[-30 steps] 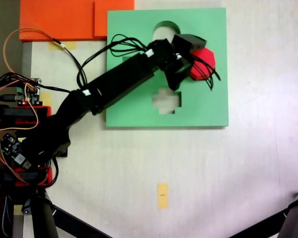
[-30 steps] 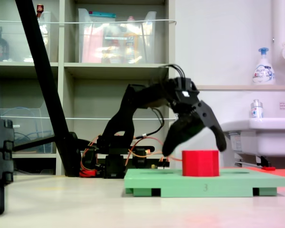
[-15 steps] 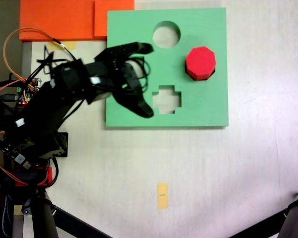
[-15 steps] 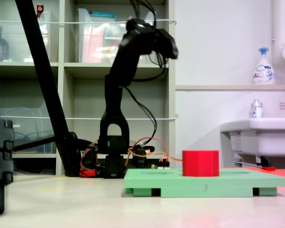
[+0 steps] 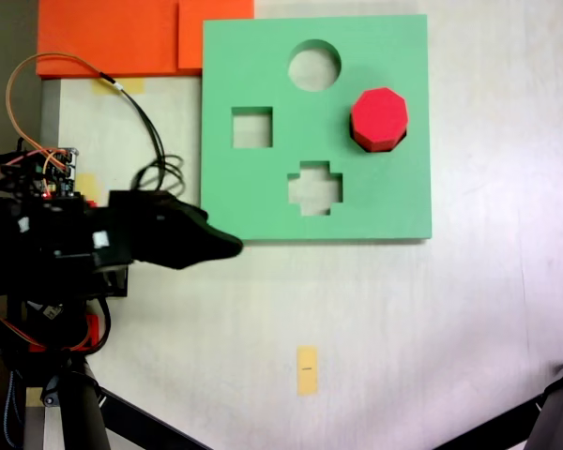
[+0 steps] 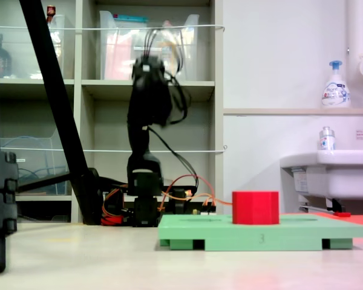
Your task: Put the octagonal pillar block into the corresponding hole
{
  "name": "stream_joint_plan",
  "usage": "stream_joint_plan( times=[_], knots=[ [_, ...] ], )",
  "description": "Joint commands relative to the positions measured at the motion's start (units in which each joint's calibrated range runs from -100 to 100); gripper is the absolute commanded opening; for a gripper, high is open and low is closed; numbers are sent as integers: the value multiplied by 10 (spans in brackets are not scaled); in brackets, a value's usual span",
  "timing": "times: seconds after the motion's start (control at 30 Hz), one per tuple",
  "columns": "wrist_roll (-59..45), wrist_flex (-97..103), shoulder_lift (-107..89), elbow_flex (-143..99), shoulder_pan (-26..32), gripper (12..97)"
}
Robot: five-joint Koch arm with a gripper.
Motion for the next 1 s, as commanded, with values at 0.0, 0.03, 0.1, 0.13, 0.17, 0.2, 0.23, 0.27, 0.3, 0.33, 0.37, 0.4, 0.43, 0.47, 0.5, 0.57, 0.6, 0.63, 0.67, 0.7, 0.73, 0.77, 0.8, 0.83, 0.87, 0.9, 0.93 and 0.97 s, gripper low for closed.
stream_joint_plan(
  times=[0.0,0.03,0.1,0.13,0.17,0.2,0.23,0.27,0.3,0.33,0.37,0.4,0.43,0.47,0.5,0.57,0.6,0.63,0.67,0.7,0.73,0.77,0.8,0.83,0.87,0.9,0.93,0.97],
  knots=[
    [-14,98,-10,-6,-7,555],
    [-14,94,-10,-26,-11,555],
    [-14,98,-10,-82,-27,558],
    [-14,109,-10,-116,-31,558],
    [-14,122,-10,-147,-32,559],
    [-14,132,-10,-176,-37,560],
    [-14,150,-10,-210,-46,560],
    [-14,174,-10,-245,-55,559],
    [-14,194,-10,-275,-61,559],
    [-14,207,-10,-296,-62,559],
    [-14,216,-10,-311,-64,558],
    [-14,226,-10,-327,-67,558],
    [-15,242,-10,-343,-69,558],
    [-21,282,-10,-378,-70,555],
    [-29,362,-10,-423,-74,535],
    [-46,532,-10,-527,-79,514],
    [-52,588,-10,-570,-80,515],
    [-54,622,-10,-602,-80,515],
    [-58,642,-10,-630,-80,514],
    [-63,656,-10,-648,-80,514],
    [-66,679,-10,-668,-79,514],
    [-72,709,-10,-695,-79,514],
    [-77,740,-10,-732,-79,514],
    [-83,770,-10,-768,-80,514],
    [-86,791,-10,-795,-80,514],
    [-91,801,-10,-825,-80,514],
    [-99,810,-10,-850,-80,514],
    [-105,816,-10,-867,-80,514]
  ],
)
